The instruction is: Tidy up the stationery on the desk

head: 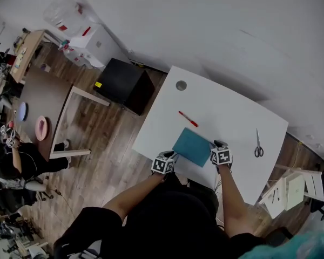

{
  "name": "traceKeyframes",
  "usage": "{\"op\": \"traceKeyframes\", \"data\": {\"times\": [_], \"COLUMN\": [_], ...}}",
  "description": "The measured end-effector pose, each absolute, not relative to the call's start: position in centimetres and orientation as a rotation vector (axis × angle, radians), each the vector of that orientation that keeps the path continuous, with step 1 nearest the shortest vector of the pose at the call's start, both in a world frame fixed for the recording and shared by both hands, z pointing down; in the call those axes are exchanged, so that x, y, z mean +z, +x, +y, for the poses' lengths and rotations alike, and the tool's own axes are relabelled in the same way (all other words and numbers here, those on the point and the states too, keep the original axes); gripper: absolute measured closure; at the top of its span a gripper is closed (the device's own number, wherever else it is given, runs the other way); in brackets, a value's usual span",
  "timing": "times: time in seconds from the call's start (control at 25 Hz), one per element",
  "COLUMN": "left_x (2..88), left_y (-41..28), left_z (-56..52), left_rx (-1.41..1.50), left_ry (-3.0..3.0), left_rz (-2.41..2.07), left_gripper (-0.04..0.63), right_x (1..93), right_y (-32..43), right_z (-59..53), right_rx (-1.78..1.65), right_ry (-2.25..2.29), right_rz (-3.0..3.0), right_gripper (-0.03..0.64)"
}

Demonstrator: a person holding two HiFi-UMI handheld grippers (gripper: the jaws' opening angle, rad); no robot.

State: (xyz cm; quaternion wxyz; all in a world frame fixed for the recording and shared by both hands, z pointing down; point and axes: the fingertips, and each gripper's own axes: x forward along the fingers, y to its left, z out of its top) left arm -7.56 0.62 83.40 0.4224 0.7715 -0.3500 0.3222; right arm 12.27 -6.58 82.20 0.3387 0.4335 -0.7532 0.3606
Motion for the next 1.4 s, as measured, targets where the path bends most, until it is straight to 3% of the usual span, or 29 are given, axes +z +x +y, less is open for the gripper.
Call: {"op": "traceKeyframes", "data": {"times": [0.8,1.04,1.4], "left_x": [84.1,83.6,83.1], "left_y": [-7.0,-9.4,-12.9], "left_z": [0.1,-3.0,-6.6], "left_rx": [0.718,0.738,0.842], "left_ry": [1.825,1.835,1.959], "left_rz": [-0.952,-0.990,-0.869], "left_gripper": [0.494,0.494,0.494], "right_x": [83.2,83.5,83.9], "right_y": [10.2,6.2,-0.8], "right_z": [-1.1,2.2,2.7], "right_rx": [1.036,1.021,1.264], "right_ry": [0.912,0.844,1.034], "right_rz": [-1.971,-1.976,-1.965], "right_gripper": [0.509,0.511,0.517]}}
